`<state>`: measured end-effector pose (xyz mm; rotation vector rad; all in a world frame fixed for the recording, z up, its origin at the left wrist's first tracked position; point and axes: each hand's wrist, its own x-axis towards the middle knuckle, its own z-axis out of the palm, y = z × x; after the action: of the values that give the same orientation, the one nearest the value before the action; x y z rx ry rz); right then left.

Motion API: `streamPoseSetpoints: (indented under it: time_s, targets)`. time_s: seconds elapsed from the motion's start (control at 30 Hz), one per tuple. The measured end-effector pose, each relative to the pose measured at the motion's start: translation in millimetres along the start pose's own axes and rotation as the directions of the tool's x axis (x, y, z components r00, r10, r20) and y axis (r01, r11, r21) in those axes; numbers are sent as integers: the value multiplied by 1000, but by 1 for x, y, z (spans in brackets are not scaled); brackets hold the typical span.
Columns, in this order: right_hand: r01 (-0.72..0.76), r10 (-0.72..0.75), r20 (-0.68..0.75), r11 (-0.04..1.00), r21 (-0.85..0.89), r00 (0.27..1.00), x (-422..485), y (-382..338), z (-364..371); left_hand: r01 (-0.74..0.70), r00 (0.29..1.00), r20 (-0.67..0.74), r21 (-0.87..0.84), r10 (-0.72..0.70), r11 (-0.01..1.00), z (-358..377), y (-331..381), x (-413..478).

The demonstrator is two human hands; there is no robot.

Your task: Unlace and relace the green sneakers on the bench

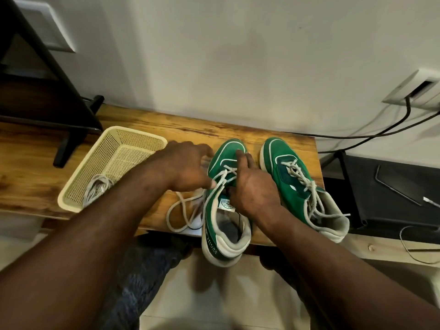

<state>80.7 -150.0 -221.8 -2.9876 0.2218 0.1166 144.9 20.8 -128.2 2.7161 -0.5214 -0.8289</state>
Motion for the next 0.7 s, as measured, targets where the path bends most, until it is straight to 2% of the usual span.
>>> streamPoseSetpoints:
  time_s: [0.07, 0.17, 0.23, 0.33, 0.4, 0.47, 0.53, 0.7]
  targets:
    - [2, -2, -2, 1000, 3, 1000, 1, 0, 1, -16, 999, 50, -47, 18, 999, 8, 10, 4]
    - [17, -17, 7, 1000, 11, 1000, 1, 2, 1, -19, 991, 132, -23, 22, 1000, 20, 19, 6]
    - [18, -18, 2, 1000, 24, 1000, 1, 2, 1, -45, 994, 96, -1, 45, 999, 21, 24, 5]
    - [8, -8, -5, 999, 42, 1000, 1, 2, 0, -15, 999, -35, 23, 16, 1000, 15, 28, 6]
    - [15, -15, 3, 999, 33, 1000, 0, 2, -2, 36, 998, -54, -153, -45, 988, 15, 28, 8]
    - [15, -16, 23, 1000, 24, 1000, 0, 1, -4, 106, 994, 53, -405, -92, 908, 14, 25, 9]
    - [7, -8, 36, 1000, 15, 999, 0, 0, -7, 154, 985, 154, -576, -79, 802, 10, 23, 7]
    - [-23, 20, 92, 999, 30, 996, 2, -3, -11, 144, 983, 180, -688, -24, 711, 2, 12, -1]
